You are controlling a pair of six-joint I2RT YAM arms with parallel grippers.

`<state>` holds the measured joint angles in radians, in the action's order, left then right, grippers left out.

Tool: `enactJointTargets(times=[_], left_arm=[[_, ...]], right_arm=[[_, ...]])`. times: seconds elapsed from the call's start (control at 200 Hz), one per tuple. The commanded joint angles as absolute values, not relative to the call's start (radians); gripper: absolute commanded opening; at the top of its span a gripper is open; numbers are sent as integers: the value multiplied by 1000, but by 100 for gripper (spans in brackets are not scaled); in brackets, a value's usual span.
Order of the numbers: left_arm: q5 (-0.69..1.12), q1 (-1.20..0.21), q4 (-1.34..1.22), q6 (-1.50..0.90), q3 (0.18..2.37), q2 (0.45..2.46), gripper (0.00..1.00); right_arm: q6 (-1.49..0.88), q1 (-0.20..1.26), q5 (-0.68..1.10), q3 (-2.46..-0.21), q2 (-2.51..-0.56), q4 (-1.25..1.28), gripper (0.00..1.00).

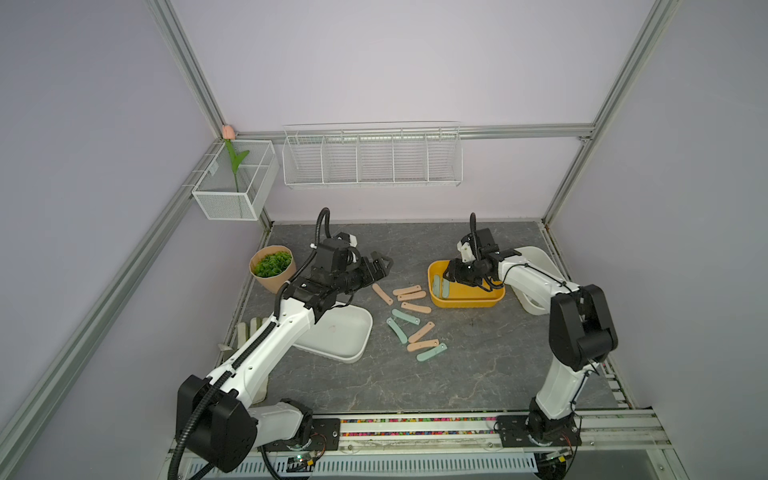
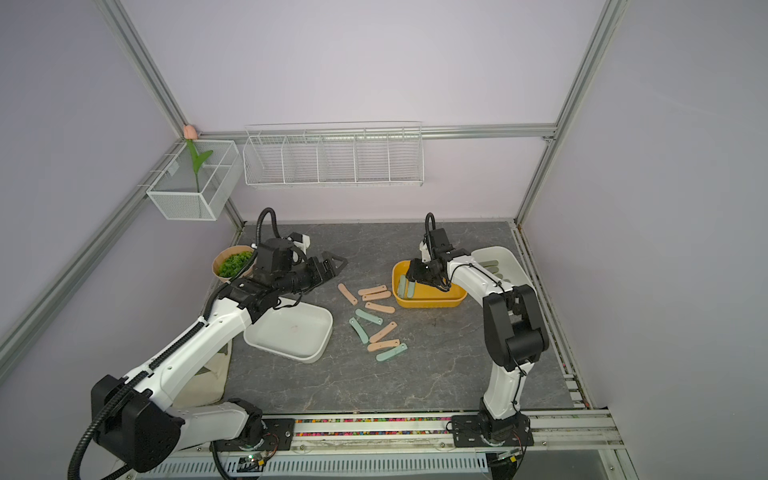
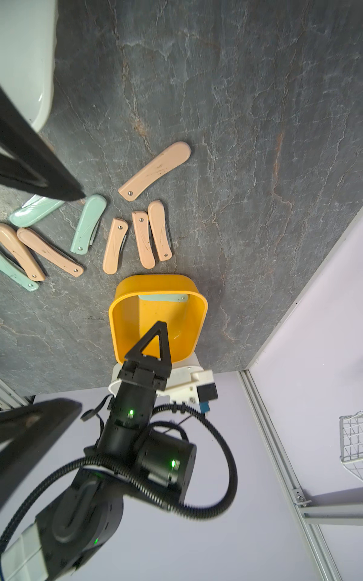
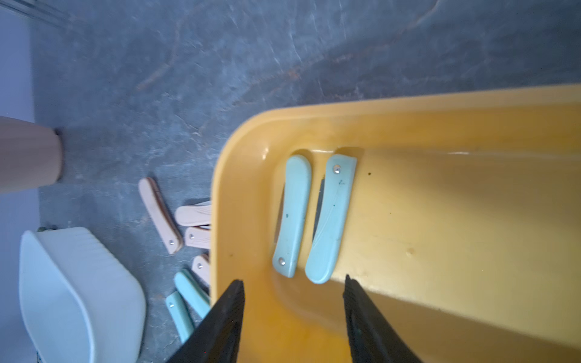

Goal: Place the fruit knives into the storage box by color
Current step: Move the fruit knife to the center of the board.

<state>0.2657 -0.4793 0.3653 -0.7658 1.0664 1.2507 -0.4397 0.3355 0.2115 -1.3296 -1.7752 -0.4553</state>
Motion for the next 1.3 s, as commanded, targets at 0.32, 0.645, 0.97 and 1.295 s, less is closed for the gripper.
enactJointTargets(times=[0.32, 0.645, 0.97, 1.295], left_arm=[[100, -590, 379, -859, 853, 1082, 99], [-99, -584, 448, -875, 820, 985, 99], [20, -460, 486, -859, 855, 1007, 99], [86, -413, 478, -842, 845, 1017, 99]], right_arm=[[-435, 562, -1, -1149, -1422, -662, 82], [-639, 902, -302, -997, -1369, -739, 94], [-742, 1121, -490, -1156, -1658, -827, 89], [-759, 1171, -459, -1213, -1823, -796, 89]])
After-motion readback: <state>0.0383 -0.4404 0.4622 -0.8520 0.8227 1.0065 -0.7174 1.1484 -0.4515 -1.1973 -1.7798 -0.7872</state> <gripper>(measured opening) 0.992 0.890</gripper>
